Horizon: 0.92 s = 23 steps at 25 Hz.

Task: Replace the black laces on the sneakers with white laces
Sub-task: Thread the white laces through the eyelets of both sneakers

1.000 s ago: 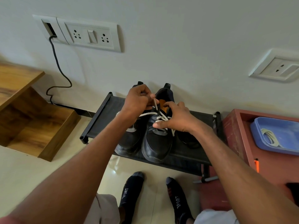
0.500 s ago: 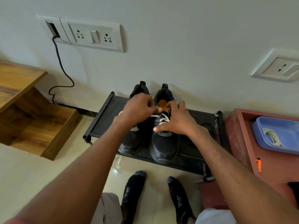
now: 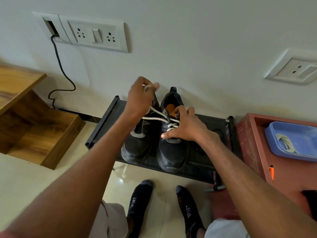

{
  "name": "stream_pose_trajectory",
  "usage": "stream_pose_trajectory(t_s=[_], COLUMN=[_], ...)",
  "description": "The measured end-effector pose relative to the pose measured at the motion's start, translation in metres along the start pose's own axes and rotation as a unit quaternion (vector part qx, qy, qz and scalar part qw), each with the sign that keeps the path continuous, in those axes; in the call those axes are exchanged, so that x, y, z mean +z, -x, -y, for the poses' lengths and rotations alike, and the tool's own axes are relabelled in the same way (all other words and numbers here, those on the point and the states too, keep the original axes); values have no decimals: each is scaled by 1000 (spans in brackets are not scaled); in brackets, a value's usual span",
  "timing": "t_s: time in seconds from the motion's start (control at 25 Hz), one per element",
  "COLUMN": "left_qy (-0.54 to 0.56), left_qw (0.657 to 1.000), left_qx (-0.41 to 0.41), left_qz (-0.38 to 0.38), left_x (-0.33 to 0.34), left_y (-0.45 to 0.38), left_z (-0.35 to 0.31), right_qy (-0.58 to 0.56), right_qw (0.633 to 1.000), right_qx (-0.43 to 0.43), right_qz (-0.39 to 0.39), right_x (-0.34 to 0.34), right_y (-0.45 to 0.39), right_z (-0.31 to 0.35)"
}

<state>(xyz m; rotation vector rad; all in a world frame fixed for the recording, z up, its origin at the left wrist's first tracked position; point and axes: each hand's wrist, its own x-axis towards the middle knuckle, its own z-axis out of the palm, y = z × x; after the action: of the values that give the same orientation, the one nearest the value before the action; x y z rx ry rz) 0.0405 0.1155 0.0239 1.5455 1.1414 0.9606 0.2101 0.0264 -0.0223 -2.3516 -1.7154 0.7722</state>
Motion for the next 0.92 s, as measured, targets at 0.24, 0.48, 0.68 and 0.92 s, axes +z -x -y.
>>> stream_pose_trajectory(t_s=[0.24,0.48,0.68,0.92], left_qy=[-335,-302,-340,-326], left_qw=[928,946,933,938], left_qx=[51,42,64,80], left_qz=[153,107,100,86], left_x=[8,11,-3,-10], left_y=[0,0,-4,-1], left_z=[28,26,30,28], right_qy=[-10,-5,23,6], right_qw=[1000,1000,986,996], right_qx=[6,6,-109,-92], right_qz=[0,-10,-123,-15], right_x=[-1,-3,-3,-3], right_y=[2,5,11,22], right_z=[1,5,34,37])
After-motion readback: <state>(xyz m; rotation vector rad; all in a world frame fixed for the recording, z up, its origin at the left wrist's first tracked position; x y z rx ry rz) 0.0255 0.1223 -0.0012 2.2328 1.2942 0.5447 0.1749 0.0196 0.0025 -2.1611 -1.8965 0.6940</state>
